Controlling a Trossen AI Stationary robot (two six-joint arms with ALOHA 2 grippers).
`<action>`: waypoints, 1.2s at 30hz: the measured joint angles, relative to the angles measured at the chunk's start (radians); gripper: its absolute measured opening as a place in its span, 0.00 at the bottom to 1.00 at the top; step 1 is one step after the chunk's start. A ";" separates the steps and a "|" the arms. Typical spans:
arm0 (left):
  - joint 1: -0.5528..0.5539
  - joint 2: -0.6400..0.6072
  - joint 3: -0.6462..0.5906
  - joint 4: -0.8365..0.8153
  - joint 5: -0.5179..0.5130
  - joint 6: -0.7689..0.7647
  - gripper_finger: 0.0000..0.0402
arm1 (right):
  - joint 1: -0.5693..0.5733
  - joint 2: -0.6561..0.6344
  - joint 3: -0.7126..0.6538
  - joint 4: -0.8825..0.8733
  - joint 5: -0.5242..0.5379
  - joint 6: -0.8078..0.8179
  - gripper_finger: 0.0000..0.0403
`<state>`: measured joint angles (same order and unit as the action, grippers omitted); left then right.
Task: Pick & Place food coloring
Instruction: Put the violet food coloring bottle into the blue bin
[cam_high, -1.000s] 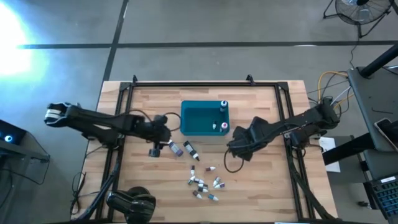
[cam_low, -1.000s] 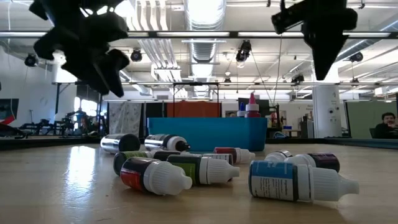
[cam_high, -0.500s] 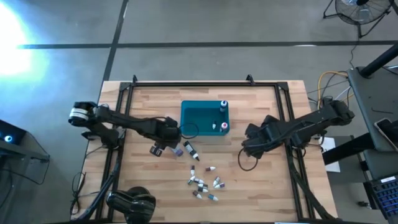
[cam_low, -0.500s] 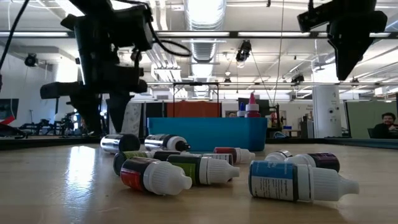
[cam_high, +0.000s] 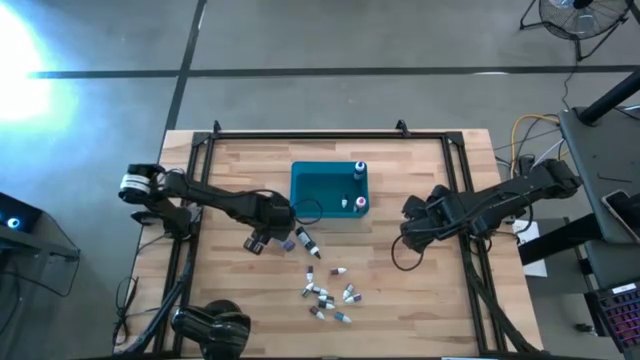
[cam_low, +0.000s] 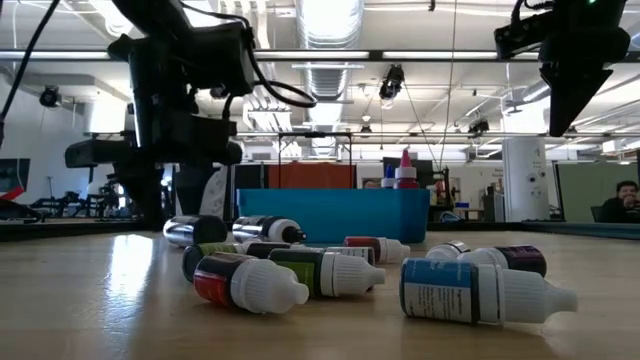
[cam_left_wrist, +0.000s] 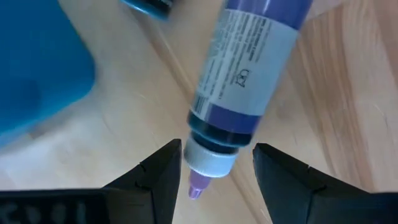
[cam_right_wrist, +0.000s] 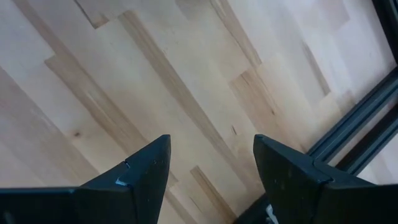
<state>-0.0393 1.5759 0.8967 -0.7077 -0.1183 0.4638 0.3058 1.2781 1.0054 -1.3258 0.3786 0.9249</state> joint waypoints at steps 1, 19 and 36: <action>0.000 0.004 0.000 0.001 0.004 -0.001 0.44 | 0.000 0.000 0.000 0.001 0.000 0.000 0.56; -0.001 0.041 0.015 -0.039 0.027 -0.127 0.21 | 0.000 0.000 0.000 0.005 0.016 -0.001 0.56; 0.098 -0.012 0.359 -0.518 0.618 -0.681 0.20 | -0.001 0.000 0.000 0.014 0.018 0.000 0.55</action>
<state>0.0586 1.5643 1.2555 -1.2254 0.4996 -0.2174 0.3050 1.2781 1.0054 -1.3115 0.3962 0.9249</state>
